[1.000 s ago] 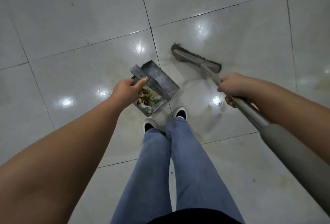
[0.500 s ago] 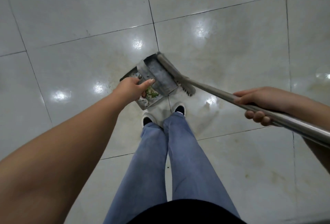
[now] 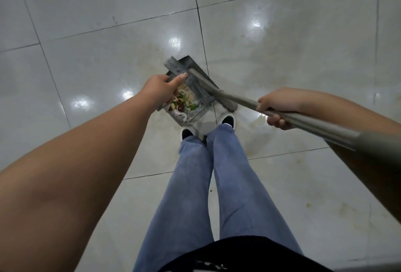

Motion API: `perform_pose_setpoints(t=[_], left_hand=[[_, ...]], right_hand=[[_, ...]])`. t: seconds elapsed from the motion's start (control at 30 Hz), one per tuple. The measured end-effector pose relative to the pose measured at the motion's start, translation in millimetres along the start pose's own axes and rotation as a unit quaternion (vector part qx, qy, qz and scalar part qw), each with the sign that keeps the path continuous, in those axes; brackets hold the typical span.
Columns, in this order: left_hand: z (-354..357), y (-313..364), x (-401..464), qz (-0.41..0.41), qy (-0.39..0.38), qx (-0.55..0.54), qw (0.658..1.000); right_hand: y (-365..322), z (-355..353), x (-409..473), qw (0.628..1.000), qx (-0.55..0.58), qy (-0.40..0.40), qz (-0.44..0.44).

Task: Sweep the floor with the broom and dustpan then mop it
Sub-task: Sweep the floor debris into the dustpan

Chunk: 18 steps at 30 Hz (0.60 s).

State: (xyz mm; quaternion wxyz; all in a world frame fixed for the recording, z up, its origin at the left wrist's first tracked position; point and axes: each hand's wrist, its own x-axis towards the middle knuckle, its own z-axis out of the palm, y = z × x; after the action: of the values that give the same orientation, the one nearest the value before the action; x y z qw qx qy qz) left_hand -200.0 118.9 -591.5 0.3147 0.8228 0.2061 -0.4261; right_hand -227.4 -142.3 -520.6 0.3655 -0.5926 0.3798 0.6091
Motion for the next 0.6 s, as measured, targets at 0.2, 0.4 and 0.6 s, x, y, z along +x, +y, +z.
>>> perform_pose_setpoints(t=[0.2, 0.4, 0.6], left_hand=[[-5.6, -21.0, -6.2, -0.013, -0.005, -0.018, 1.0], [-1.1, -24.1, -7.2, -0.015, -0.004, -0.009, 1.0], [1.4, -17.3, -5.7, -0.003, 0.018, -0.039, 0.999]], right_hand=[[32.8, -33.1, -44.5, 0.998, 0.068, 0.001, 0.0], [26.0, -40.4, -31.6, 0.994, 0.074, 0.078, -0.013], [3.6, 17.9, 7.0, 0.997, 0.028, 0.056, -0.034]])
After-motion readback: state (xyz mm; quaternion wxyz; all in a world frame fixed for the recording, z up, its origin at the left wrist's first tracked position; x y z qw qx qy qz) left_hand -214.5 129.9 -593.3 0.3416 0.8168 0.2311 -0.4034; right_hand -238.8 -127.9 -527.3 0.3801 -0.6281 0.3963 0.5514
